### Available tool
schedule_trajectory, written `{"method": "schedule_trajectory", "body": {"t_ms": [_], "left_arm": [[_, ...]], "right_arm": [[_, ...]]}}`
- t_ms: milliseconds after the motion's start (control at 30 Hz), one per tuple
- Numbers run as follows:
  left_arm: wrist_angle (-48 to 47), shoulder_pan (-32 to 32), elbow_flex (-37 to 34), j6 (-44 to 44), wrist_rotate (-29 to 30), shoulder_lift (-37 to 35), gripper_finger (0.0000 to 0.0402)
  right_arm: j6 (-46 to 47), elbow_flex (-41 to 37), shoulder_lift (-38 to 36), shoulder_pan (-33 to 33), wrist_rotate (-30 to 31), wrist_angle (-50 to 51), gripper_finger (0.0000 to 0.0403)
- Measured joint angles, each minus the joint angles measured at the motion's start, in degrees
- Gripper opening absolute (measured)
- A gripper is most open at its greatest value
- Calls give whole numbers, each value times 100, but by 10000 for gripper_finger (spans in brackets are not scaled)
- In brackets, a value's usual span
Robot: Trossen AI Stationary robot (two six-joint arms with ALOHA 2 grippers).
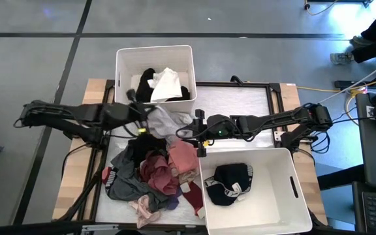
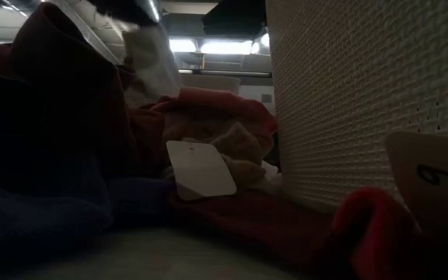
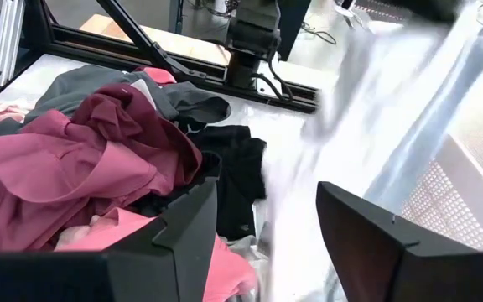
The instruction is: Sort clothes
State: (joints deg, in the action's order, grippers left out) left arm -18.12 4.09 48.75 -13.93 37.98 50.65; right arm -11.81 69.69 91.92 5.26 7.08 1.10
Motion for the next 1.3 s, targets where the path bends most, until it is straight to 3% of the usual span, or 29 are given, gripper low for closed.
{"method": "schedule_trajectory", "body": {"t_ms": [367,733,1067,1300], "left_arm": [[1663,-280,2,-1313,18,-825,6],[2857,-1291,2,-2401,18,-855,11],[2863,-2607,2,-2211,18,-802,15],[2435,-3119,-2,-1624,16,-502,21]], "right_arm": [[-2,-2,0,0,-1,-4,207],[-2,-2,0,0,-1,-7,207],[-2,-2,0,0,-1,-9,207],[-2,-2,1,-2,-1,-11,207]]}}
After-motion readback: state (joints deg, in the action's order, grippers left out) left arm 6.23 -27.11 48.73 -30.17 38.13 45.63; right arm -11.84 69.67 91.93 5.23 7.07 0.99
